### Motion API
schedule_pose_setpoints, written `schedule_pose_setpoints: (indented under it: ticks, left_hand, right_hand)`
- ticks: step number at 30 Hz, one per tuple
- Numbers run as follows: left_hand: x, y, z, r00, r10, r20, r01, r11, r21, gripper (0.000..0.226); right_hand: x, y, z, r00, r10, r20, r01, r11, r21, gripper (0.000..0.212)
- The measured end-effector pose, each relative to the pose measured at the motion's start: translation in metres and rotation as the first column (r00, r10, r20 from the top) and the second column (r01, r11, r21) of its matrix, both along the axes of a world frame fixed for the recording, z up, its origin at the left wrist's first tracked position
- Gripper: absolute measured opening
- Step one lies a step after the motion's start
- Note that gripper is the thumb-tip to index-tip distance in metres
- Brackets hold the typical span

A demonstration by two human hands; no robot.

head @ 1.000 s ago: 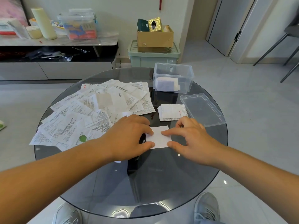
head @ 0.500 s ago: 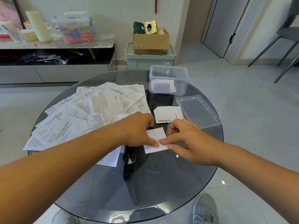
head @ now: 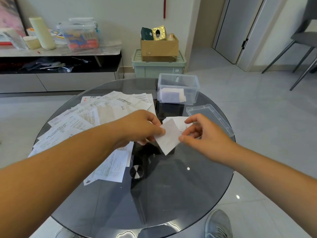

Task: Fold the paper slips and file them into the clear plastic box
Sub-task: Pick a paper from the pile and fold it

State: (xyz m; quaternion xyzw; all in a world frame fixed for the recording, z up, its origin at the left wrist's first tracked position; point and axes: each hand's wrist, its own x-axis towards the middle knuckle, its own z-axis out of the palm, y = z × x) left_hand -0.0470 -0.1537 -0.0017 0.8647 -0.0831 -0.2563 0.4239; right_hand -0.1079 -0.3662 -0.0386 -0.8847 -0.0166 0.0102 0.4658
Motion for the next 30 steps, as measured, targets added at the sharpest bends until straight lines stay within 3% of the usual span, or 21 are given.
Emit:
schedule_pose_setpoints:
  ticks: [6, 11, 16, 23, 30]
  left_hand:
    - [0.008, -0.014, -0.005, 0.949, 0.211, -0.233, -0.282, 0.9, -0.332, 0.009]
    - [0.023, -0.035, -0.017, 0.909, 0.327, -0.258, -0.412, 0.798, -0.441, 0.011]
    - [0.034, -0.041, -0.029, 0.959, 0.268, 0.093, -0.255, 0.957, -0.137, 0.017]
    - [0.04, -0.046, -0.035, 0.965, 0.083, 0.248, -0.12, 0.983, 0.14, 0.027]
    - [0.039, -0.047, -0.035, 0.956, 0.007, 0.292, -0.075, 0.972, 0.223, 0.03]
  right_hand:
    - [0.035, -0.002, 0.026, 0.979, -0.191, -0.07, 0.201, 0.964, 0.176, 0.031]
    - [0.063, -0.002, 0.03, 0.962, -0.248, -0.111, 0.268, 0.935, 0.234, 0.03]
    - [0.079, -0.007, 0.018, 0.954, -0.301, -0.004, 0.3, 0.949, 0.096, 0.025]
    - [0.084, -0.006, 0.0, 0.971, -0.209, 0.115, 0.233, 0.935, -0.268, 0.018]
    - [0.082, -0.005, -0.007, 0.977, -0.112, 0.184, 0.185, 0.872, -0.452, 0.022]
